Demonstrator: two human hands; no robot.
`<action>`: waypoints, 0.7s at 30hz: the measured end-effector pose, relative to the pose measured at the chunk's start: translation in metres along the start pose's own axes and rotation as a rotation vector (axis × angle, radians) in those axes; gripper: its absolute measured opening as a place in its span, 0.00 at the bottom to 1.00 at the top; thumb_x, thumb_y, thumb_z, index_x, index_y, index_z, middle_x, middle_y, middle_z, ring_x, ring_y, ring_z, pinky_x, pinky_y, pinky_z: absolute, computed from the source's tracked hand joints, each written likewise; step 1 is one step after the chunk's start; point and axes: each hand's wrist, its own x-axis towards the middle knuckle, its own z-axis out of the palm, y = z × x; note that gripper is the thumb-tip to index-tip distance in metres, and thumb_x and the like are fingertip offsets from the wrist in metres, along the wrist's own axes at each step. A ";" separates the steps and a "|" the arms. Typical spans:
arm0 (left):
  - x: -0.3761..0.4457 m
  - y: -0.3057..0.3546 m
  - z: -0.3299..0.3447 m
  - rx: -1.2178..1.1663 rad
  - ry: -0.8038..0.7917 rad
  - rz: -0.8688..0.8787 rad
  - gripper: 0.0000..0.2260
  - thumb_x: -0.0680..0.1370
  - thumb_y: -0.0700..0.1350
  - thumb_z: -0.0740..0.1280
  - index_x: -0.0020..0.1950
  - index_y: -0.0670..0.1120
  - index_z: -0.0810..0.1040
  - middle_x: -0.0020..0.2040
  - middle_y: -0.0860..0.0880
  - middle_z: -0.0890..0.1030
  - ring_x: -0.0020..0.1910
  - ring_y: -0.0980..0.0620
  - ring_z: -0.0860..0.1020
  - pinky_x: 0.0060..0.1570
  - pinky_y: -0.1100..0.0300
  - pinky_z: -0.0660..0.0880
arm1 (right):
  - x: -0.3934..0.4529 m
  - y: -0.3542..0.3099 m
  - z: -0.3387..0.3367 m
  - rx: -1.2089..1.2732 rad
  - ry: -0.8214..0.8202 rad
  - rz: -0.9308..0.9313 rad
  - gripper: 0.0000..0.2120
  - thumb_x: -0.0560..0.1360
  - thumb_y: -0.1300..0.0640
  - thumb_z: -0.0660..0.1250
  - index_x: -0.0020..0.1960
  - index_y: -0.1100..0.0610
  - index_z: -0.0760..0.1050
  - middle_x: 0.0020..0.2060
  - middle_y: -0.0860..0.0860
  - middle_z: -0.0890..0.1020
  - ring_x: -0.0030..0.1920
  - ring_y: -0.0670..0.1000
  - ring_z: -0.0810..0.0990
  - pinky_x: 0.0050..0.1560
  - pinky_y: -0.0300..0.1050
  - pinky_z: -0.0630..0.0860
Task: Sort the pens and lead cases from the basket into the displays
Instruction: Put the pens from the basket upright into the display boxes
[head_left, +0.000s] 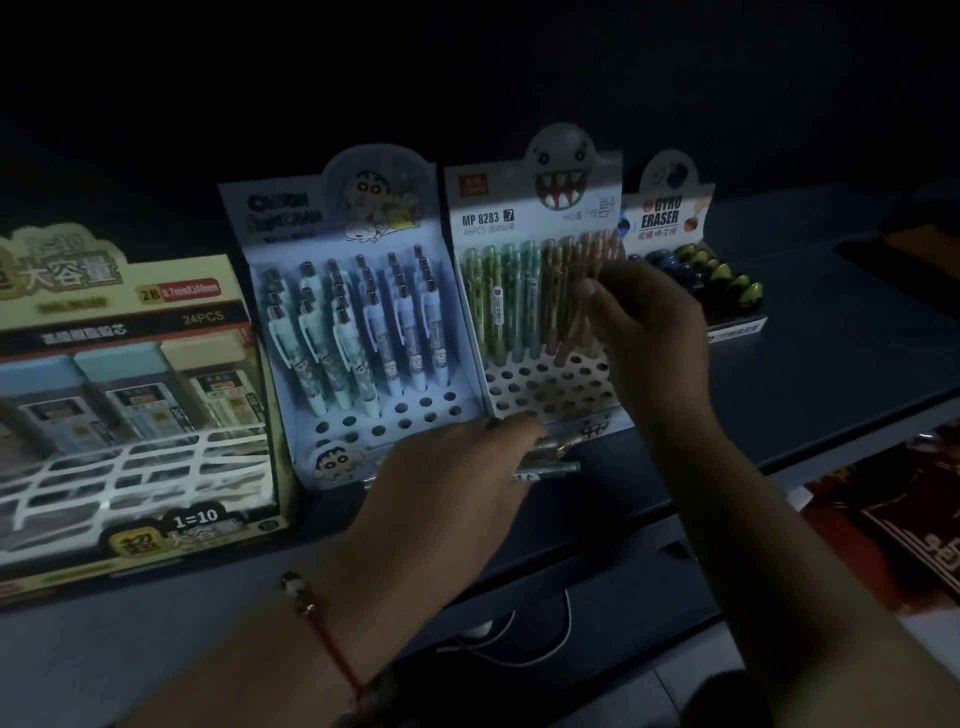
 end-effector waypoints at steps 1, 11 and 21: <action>0.000 -0.001 0.000 0.002 0.000 0.002 0.14 0.76 0.48 0.70 0.62 0.55 0.77 0.47 0.52 0.83 0.43 0.51 0.81 0.39 0.56 0.77 | 0.001 0.001 0.002 -0.020 -0.002 -0.016 0.06 0.81 0.58 0.65 0.53 0.59 0.80 0.39 0.52 0.83 0.35 0.45 0.81 0.34 0.35 0.76; -0.001 -0.004 0.000 -0.011 0.034 -0.011 0.15 0.79 0.49 0.66 0.65 0.57 0.74 0.50 0.53 0.83 0.46 0.53 0.80 0.43 0.57 0.75 | 0.009 0.019 0.013 -0.171 -0.013 0.026 0.11 0.80 0.50 0.65 0.53 0.57 0.81 0.38 0.49 0.84 0.37 0.45 0.82 0.39 0.50 0.80; 0.000 -0.008 -0.001 -0.020 0.028 -0.027 0.16 0.79 0.50 0.65 0.67 0.57 0.73 0.54 0.53 0.82 0.49 0.53 0.79 0.45 0.58 0.74 | 0.006 0.028 0.008 -0.200 -0.047 0.069 0.09 0.80 0.53 0.66 0.54 0.57 0.82 0.41 0.46 0.84 0.39 0.41 0.81 0.36 0.41 0.76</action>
